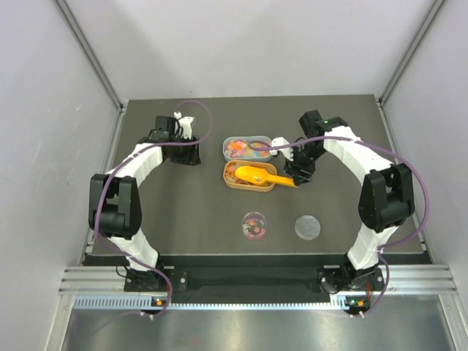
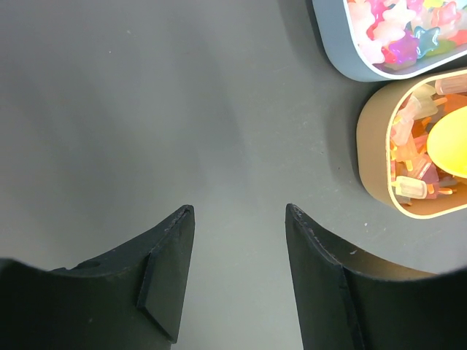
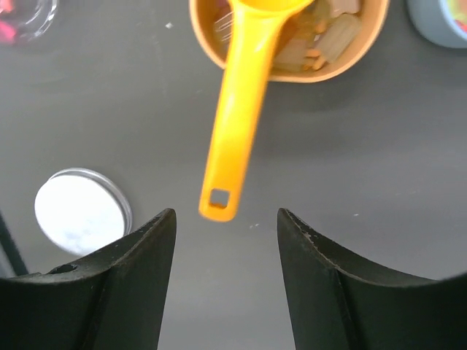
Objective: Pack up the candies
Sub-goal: Pick up the spatula from the storage box.
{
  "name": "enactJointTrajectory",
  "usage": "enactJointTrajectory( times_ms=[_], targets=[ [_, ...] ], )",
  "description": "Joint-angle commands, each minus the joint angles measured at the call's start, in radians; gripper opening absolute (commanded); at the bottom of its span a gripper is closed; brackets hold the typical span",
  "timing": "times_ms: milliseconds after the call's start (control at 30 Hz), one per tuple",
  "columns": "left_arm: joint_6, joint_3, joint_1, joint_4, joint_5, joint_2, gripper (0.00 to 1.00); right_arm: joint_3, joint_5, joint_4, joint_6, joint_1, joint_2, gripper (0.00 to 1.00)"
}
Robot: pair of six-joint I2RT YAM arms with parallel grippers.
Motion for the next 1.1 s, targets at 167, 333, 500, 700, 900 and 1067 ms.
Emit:
enactJointTrajectory(
  times_ms=[167, 333, 500, 700, 900, 1067],
  targets=[
    [0.017, 0.024, 0.001, 0.014, -0.01, 0.005, 0.58, 0.002, -0.038, 0.134, 0.091, 0.032, 0.015, 0.58],
    [0.02, 0.018, 0.001, 0.014, -0.021, -0.001, 0.58, -0.019, -0.044, 0.137, 0.098, 0.043, 0.023, 0.58],
    [0.023, 0.015, 0.001, 0.013, -0.024, -0.006, 0.58, -0.053, -0.046, 0.142, 0.103, 0.053, 0.014, 0.58],
    [0.026, 0.013, 0.001, 0.011, -0.029, -0.006, 0.59, -0.097, -0.014, 0.202, 0.13, 0.066, 0.012, 0.57],
    [0.026, 0.015, 0.001, 0.013, -0.029, -0.004, 0.58, -0.105, 0.02, 0.248, 0.15, 0.07, 0.028, 0.56],
    [0.025, 0.015, 0.001, 0.016, -0.032, -0.003, 0.58, -0.099, 0.038, 0.28, 0.172, 0.073, 0.052, 0.53]
  ],
)
